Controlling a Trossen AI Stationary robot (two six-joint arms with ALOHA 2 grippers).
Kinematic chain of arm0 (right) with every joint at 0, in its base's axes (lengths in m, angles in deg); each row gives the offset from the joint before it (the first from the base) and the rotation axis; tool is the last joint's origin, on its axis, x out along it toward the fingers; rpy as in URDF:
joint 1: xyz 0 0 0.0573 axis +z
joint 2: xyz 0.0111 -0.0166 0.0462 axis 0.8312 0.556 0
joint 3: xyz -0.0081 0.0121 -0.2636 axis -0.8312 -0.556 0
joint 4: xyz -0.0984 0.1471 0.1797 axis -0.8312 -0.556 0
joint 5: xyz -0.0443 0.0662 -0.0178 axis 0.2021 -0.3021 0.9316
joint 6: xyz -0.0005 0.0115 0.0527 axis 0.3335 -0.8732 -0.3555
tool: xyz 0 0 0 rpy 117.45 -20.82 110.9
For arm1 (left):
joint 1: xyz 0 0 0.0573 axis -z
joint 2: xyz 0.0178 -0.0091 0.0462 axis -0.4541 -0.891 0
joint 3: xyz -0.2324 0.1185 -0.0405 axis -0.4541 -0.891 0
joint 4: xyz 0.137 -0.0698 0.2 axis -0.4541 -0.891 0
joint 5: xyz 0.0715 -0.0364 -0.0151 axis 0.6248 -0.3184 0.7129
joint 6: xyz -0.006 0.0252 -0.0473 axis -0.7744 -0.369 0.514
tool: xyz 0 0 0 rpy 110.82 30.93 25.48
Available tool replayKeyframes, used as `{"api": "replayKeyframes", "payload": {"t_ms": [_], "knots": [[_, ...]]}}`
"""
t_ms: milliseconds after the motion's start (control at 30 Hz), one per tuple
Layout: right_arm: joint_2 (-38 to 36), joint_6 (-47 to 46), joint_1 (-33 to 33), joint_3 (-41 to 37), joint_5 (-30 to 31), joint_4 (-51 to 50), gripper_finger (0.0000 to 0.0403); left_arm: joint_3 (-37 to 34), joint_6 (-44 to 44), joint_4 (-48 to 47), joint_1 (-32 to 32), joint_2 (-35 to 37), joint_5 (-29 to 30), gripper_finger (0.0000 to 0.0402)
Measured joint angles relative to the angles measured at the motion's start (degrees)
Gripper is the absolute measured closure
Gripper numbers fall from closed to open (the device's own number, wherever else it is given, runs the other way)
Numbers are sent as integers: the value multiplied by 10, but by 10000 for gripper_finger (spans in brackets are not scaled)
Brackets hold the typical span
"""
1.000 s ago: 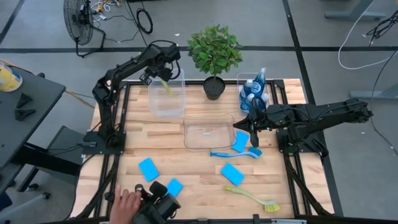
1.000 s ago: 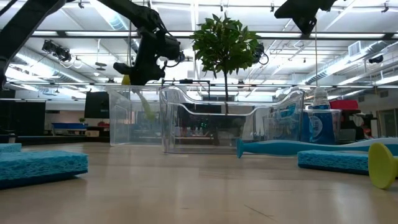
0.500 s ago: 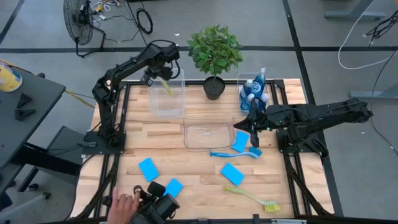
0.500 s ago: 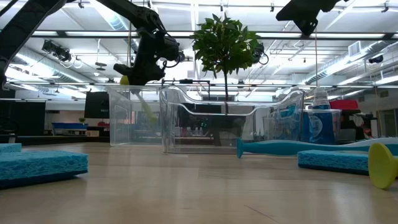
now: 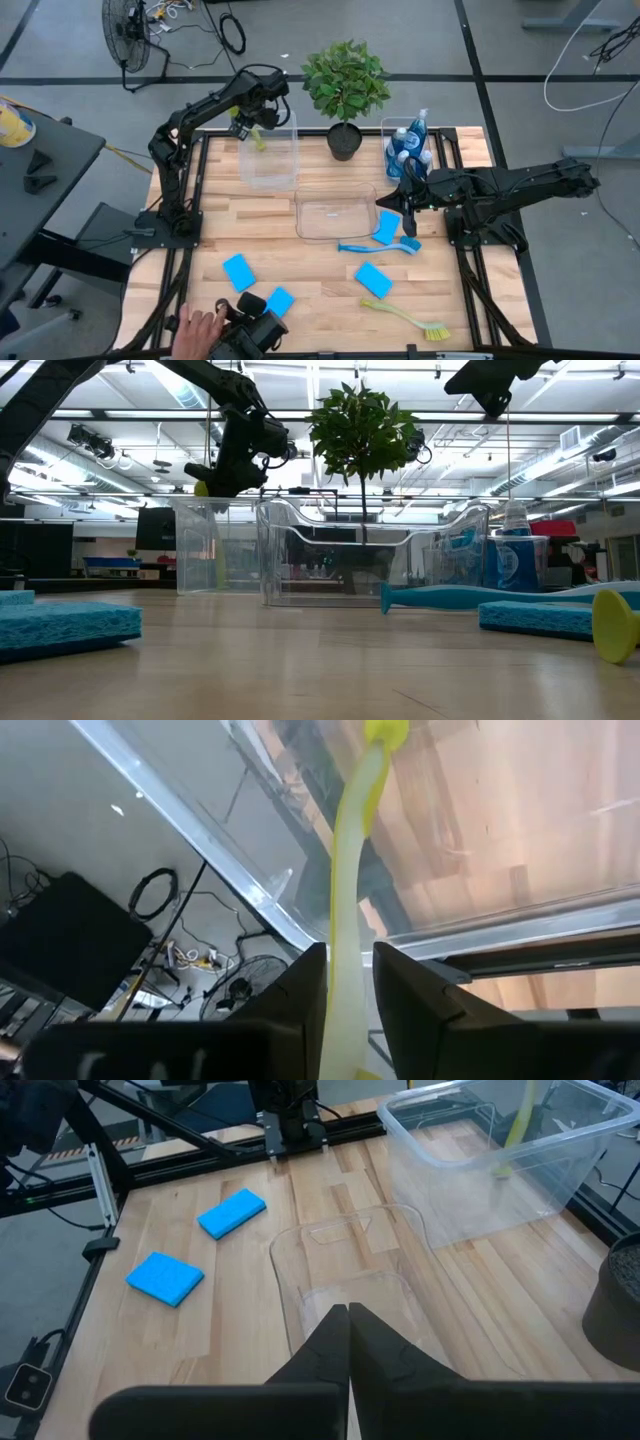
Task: Pick & Place Kitchen Sink Supplies
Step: Put the green dishwashing brush into the white bin, then put the blue dishwashing brush into the white bin
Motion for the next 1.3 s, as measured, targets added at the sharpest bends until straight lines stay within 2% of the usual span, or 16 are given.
{"api": "replayKeyframes", "payload": {"t_ms": [633,900,1000,1100,1300], "knots": [[0,0,0,0,0,0,399,0,15,20,-2,0,15,209],[0,0,0,0,0,0,399,0,15,20,21,1,21,204],[0,0,0,0,0,0,399,0,33,19,38,2,46,204],[0,0,0,0,0,0,399,1,47,15,62,9,63,204],[0,6,0,0,0,-6,399,1,59,4,123,36,59,204]]}}
